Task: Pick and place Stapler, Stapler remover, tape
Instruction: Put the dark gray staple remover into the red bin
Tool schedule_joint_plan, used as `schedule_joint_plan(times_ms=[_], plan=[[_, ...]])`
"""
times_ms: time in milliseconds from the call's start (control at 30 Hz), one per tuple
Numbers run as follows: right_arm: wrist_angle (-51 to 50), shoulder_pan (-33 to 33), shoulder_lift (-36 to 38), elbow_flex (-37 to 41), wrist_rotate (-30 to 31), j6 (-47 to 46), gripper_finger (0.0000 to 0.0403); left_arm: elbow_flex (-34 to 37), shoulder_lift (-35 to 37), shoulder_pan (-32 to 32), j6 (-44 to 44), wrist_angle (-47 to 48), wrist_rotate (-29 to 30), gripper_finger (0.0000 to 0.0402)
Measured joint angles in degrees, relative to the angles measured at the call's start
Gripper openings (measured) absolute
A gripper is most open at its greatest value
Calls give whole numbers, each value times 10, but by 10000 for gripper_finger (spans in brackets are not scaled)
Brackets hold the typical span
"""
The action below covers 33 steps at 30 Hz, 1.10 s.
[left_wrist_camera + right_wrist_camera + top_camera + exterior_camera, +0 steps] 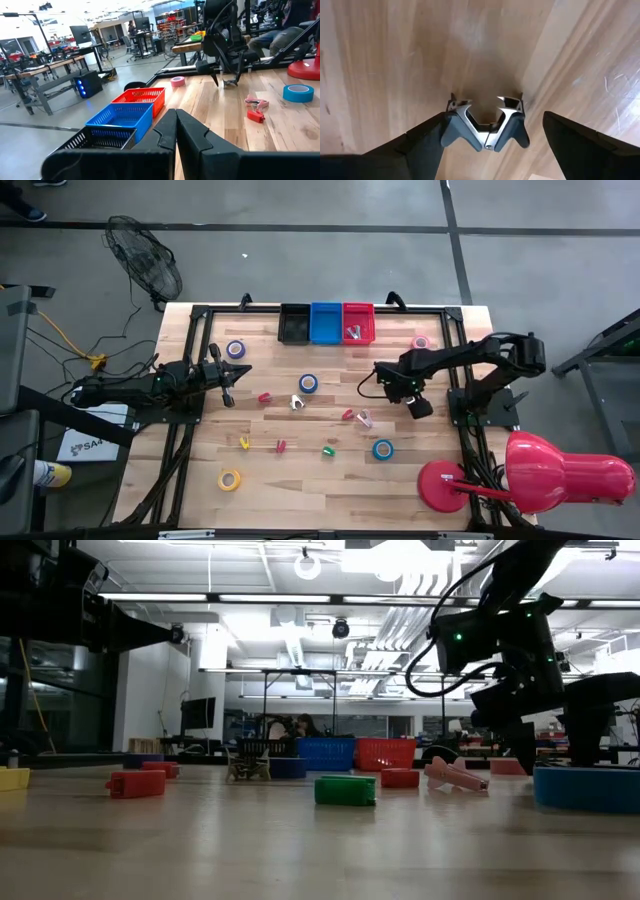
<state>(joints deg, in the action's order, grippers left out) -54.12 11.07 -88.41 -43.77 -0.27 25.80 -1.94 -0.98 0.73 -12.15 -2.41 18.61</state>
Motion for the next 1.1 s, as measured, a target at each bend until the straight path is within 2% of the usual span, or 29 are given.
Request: schedule_joint_plan(times_ms=[133, 267, 633, 767, 1100], plan=[[2, 0, -7, 0, 1, 2, 307, 0, 0, 0, 0, 0, 0, 3], [2, 0, -10, 0, 5, 2, 278, 0, 0, 0, 0, 0, 0, 3], [1, 0, -10, 0, 14, -3, 147, 0, 0, 0, 0, 0, 0, 3], [0, 0, -10, -11, 15, -36, 97, 0, 0, 0, 0, 0, 0, 3], [1, 2, -10, -96, 38, -109, 90, 0, 0, 0, 0, 0, 0, 3]])
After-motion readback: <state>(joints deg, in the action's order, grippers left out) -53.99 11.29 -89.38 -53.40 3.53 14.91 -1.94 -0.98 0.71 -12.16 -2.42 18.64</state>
